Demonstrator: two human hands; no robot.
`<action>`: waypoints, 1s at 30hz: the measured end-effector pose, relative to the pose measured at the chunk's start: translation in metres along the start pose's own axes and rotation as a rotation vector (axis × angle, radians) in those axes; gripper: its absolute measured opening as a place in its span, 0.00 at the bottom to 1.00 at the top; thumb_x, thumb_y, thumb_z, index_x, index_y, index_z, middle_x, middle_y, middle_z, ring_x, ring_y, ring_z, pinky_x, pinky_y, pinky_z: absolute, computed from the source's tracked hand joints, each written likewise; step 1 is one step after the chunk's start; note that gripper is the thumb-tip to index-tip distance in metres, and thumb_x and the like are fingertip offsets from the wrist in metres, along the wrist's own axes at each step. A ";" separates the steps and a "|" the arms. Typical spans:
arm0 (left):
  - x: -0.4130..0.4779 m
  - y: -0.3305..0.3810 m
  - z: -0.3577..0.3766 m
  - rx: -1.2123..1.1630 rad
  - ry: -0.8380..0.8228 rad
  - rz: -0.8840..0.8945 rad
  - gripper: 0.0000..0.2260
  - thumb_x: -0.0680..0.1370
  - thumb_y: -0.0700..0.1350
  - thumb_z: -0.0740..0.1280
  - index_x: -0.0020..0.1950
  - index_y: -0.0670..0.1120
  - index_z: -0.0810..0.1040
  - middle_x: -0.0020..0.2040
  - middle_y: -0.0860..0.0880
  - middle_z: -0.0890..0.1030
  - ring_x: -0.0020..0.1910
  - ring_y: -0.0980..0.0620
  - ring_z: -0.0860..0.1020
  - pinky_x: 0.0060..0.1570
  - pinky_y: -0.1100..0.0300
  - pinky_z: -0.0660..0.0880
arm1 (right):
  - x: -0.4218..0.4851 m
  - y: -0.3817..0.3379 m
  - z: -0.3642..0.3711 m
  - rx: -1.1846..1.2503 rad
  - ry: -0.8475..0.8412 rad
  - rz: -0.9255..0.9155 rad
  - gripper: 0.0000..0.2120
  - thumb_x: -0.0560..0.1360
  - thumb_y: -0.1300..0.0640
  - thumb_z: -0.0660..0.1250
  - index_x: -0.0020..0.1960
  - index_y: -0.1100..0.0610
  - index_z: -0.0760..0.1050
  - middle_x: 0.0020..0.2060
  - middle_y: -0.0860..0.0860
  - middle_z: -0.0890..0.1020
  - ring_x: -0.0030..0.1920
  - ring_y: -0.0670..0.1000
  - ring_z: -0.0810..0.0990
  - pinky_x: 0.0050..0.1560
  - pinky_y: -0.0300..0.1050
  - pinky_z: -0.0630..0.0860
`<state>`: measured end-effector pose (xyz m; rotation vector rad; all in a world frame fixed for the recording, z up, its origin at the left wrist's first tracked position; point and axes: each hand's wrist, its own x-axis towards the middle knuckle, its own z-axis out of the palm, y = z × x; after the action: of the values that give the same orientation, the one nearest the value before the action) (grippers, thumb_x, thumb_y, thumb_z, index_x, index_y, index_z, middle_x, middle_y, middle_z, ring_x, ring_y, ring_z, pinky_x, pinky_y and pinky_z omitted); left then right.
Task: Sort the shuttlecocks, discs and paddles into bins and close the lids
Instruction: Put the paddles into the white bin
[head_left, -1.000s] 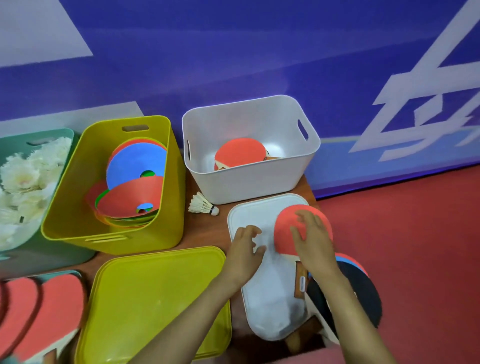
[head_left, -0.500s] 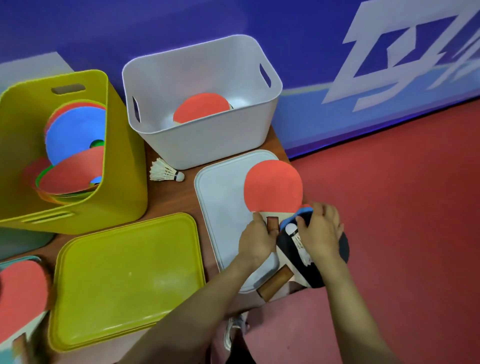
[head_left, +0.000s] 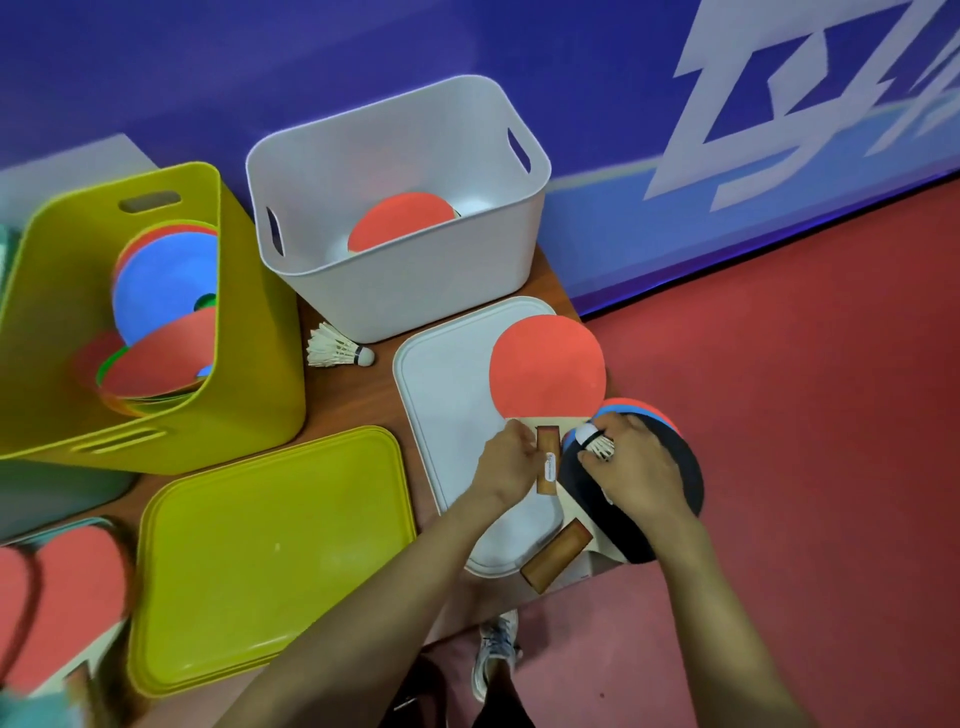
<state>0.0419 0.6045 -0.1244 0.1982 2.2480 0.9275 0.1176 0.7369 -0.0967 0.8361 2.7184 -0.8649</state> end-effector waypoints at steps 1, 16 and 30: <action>-0.001 -0.004 -0.005 -0.016 -0.002 0.018 0.05 0.76 0.41 0.66 0.50 0.43 0.72 0.51 0.41 0.80 0.48 0.43 0.78 0.48 0.53 0.76 | 0.000 -0.006 0.000 0.042 0.037 -0.016 0.13 0.74 0.53 0.66 0.57 0.53 0.74 0.53 0.51 0.76 0.53 0.55 0.75 0.42 0.45 0.69; 0.068 -0.071 -0.161 0.342 0.688 -0.083 0.26 0.70 0.33 0.64 0.68 0.37 0.65 0.70 0.30 0.56 0.69 0.31 0.57 0.70 0.47 0.57 | 0.074 -0.140 0.072 0.201 -0.129 -0.322 0.19 0.73 0.54 0.69 0.63 0.55 0.73 0.54 0.57 0.77 0.55 0.58 0.75 0.56 0.49 0.72; 0.012 -0.078 -0.165 0.073 0.720 0.170 0.09 0.73 0.34 0.66 0.51 0.43 0.79 0.50 0.44 0.78 0.49 0.44 0.78 0.48 0.56 0.72 | 0.062 -0.177 0.075 0.408 0.064 -0.301 0.16 0.71 0.55 0.70 0.58 0.54 0.74 0.52 0.52 0.79 0.54 0.55 0.77 0.53 0.50 0.74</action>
<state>-0.0654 0.4585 -0.0994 0.0941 2.9640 1.1341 -0.0333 0.6024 -0.0926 0.5246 2.8100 -1.5158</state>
